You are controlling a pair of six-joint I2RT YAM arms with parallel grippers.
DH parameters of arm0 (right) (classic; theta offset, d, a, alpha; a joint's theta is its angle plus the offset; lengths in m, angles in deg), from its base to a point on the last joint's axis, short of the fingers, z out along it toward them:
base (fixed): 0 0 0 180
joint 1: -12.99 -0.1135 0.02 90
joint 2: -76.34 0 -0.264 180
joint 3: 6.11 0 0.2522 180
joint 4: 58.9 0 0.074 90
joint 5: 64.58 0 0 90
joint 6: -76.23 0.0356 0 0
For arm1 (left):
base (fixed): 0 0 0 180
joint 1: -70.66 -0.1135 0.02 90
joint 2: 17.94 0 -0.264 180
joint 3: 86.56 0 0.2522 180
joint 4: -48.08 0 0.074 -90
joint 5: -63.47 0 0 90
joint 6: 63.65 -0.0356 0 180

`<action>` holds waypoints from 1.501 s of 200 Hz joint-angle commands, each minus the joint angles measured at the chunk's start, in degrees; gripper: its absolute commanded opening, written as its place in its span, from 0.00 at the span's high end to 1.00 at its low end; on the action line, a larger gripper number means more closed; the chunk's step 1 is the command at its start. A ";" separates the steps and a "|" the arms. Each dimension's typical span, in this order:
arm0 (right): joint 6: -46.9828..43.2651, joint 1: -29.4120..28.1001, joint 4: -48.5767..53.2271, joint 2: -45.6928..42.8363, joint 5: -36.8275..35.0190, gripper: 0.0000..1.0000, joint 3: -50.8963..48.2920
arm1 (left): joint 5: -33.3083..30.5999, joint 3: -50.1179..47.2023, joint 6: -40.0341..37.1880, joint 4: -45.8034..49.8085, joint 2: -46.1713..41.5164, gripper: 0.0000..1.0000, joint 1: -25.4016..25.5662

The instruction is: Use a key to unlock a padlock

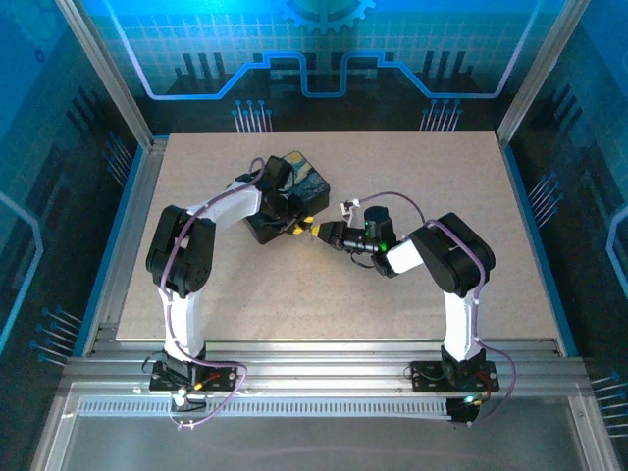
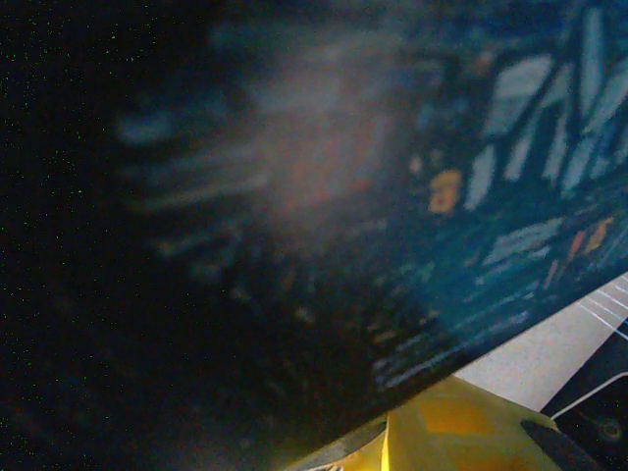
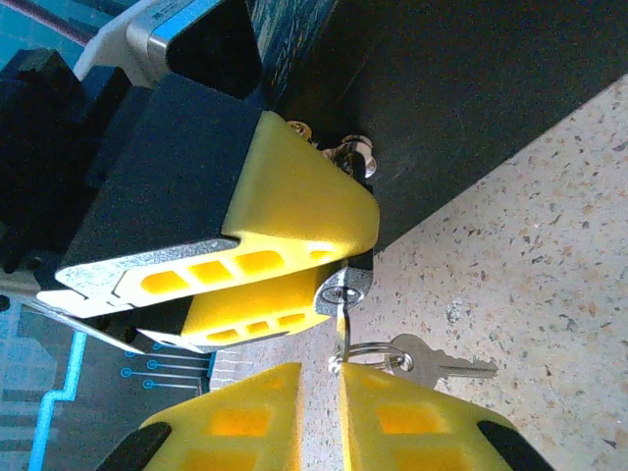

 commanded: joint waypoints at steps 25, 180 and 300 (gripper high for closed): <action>1.07 -0.91 -1.90 0.56 -1.07 0.86 1.59 | 6.60 -0.67 1.25 1.44 3.10 0.98 -0.06; -1.04 0.45 1.37 -4.68 -2.82 0.74 -2.31 | 6.39 -0.98 1.71 1.18 3.01 0.99 -0.01; 0.68 0.53 -0.35 0.58 -2.40 0.76 1.43 | 6.46 -1.26 2.01 1.01 2.66 1.00 -0.04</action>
